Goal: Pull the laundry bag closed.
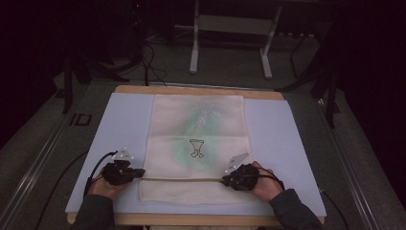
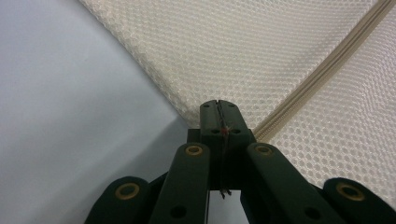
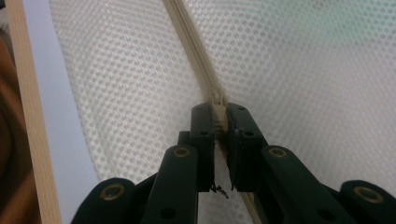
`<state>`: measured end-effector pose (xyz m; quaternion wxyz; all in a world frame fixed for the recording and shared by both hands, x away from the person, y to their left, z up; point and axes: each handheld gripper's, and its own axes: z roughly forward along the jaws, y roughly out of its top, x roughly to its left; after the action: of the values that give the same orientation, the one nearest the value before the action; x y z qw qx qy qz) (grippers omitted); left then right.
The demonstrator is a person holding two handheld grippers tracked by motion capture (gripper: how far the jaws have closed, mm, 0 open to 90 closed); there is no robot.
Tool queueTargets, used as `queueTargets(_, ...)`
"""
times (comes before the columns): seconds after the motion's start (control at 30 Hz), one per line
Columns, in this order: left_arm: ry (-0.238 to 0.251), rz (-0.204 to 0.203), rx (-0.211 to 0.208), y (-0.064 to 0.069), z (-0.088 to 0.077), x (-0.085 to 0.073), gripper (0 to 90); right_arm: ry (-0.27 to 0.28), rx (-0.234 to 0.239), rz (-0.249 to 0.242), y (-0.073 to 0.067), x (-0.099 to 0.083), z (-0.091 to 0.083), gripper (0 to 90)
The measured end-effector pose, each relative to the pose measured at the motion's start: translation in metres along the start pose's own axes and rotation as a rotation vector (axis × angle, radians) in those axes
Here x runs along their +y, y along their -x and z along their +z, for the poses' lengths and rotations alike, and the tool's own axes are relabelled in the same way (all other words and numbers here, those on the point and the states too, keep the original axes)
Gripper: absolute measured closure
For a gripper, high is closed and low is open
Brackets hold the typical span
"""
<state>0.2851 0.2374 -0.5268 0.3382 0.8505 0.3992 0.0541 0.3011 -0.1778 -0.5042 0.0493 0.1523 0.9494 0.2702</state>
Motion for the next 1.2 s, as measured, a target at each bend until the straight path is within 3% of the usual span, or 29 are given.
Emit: queueTargets(1.2, 0.001, -0.001, -0.001, 0.0, 0.0, 0.0, 89.8, -0.016, -0.036, 0.071, 0.015, -0.037, -0.021, 82.3)
